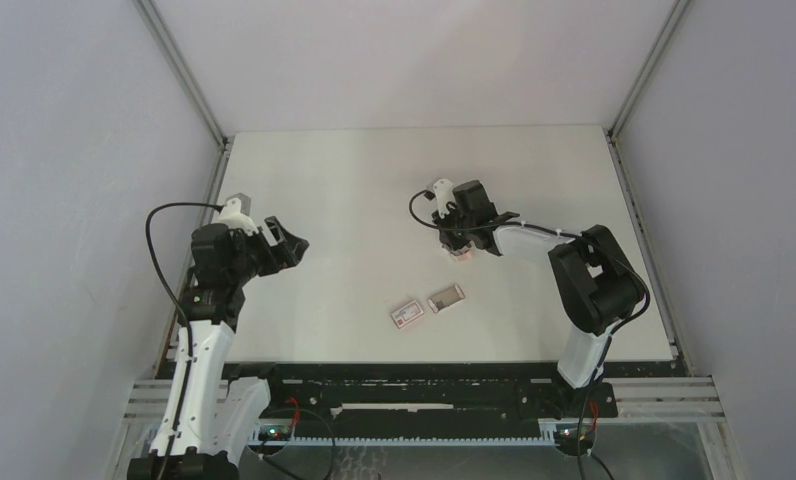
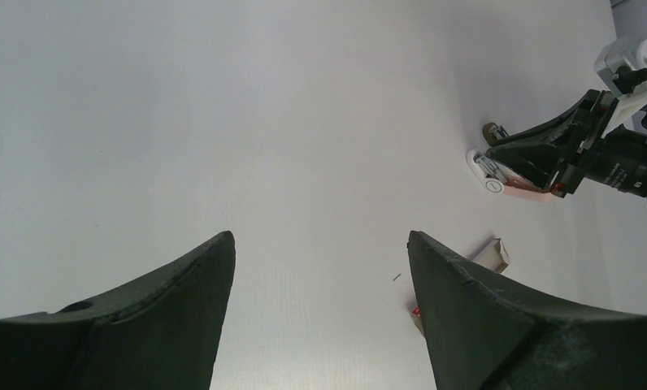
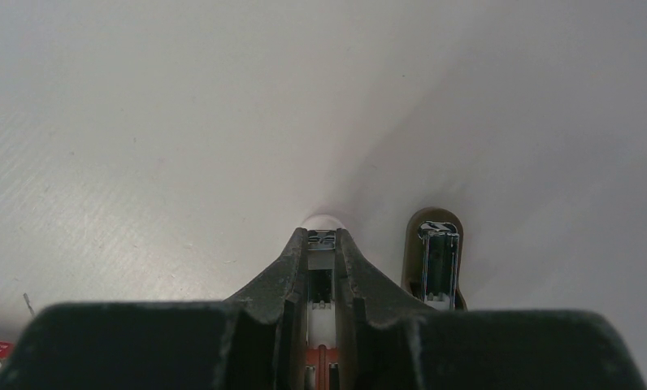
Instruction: Load the staples into the stapler
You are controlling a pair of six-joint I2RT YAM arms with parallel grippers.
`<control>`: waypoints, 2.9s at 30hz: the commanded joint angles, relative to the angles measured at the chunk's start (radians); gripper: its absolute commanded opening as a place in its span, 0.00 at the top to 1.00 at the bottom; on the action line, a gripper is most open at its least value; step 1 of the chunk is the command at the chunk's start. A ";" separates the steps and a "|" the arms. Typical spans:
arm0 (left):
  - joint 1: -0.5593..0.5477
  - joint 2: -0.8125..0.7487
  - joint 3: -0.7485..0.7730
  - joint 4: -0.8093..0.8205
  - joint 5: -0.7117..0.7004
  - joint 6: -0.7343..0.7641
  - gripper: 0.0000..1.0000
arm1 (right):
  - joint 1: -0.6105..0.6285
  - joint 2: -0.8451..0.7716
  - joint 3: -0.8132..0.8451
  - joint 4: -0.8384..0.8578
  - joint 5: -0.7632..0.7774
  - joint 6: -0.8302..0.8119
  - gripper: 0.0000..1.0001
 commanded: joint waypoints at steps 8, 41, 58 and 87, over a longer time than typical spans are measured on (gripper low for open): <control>0.004 -0.016 0.049 0.006 -0.007 0.023 0.18 | 0.012 0.007 0.044 0.007 0.011 -0.019 0.94; 0.005 -0.030 0.046 0.006 -0.007 0.023 0.18 | 0.036 0.013 0.054 -0.064 0.056 0.023 0.94; 0.005 -0.031 0.045 0.006 -0.007 0.023 0.18 | 0.043 0.002 0.055 -0.096 0.075 0.046 0.93; 0.005 -0.070 0.037 0.013 -0.049 0.040 0.20 | -0.003 -0.210 0.044 -0.137 -0.015 0.114 0.63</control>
